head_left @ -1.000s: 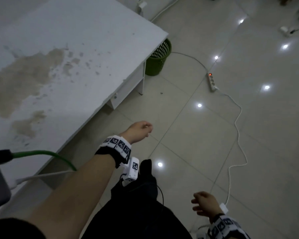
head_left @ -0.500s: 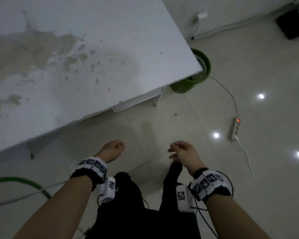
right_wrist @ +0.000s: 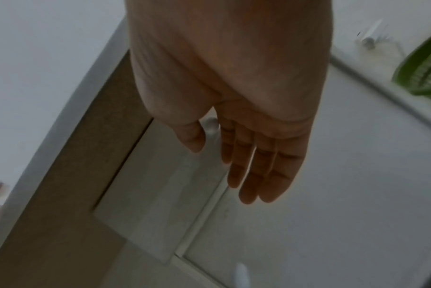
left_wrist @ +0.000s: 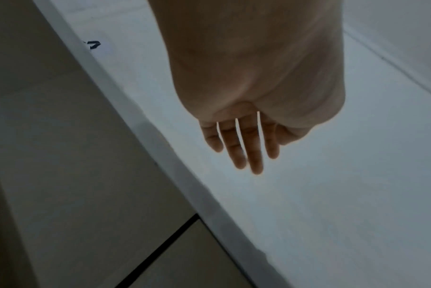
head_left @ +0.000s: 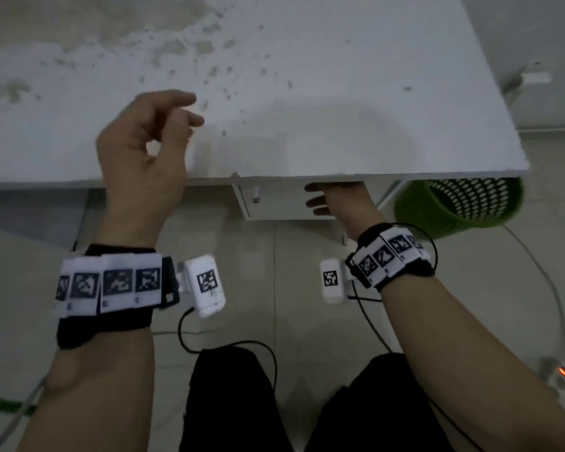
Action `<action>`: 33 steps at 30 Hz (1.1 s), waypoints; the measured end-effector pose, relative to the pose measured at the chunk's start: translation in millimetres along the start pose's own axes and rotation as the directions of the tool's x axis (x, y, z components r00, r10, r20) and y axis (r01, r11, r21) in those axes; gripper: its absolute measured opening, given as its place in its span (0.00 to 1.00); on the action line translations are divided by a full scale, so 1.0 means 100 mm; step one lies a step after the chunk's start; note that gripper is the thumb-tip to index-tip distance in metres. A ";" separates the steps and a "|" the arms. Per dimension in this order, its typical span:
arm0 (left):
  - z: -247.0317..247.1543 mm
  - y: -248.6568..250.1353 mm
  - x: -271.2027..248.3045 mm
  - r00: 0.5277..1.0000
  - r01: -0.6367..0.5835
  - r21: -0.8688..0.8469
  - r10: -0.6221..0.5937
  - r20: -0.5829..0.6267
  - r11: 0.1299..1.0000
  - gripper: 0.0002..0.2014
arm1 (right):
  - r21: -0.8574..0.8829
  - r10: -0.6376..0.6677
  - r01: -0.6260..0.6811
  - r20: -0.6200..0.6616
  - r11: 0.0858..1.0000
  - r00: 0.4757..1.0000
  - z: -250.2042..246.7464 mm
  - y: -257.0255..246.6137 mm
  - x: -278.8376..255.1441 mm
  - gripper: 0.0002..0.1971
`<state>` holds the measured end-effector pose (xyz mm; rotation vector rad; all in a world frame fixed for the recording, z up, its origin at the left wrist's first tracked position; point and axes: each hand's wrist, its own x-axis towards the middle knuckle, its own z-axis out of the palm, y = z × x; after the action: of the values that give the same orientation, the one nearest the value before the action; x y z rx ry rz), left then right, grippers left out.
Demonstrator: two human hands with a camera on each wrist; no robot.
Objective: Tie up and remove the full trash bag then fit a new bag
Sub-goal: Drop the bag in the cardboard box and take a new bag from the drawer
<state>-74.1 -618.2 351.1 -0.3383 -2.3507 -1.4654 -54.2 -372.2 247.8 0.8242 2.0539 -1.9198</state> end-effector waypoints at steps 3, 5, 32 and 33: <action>0.21 -0.30 0.03 0.997 -0.075 0.242 0.078 -0.003 0.967 0.13 | 0.100 -0.121 0.125 -0.038 0.987 0.992 0.05 0.09 0.16 0.14; 0.29 -0.38 0.02 0.982 -0.181 0.399 0.187 0.025 0.899 0.14 | 0.158 -0.202 0.209 -0.063 0.965 0.977 0.05 0.15 0.22 0.13; 0.21 0.04 -0.37 0.639 -0.585 0.071 0.405 0.654 0.808 0.11 | -0.001 -0.469 0.469 -0.025 0.883 0.883 -0.17 1.38 -0.94 0.27; 0.28 0.08 -0.40 0.582 -0.597 0.109 0.335 0.741 0.795 0.15 | 0.000 -0.469 0.470 -0.021 0.883 0.883 -0.18 1.39 -0.93 0.27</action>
<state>-39.4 -590.0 329.8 -1.5257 -2.6549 -0.6692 98.9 -379.4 179.7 0.3596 2.4345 -2.1499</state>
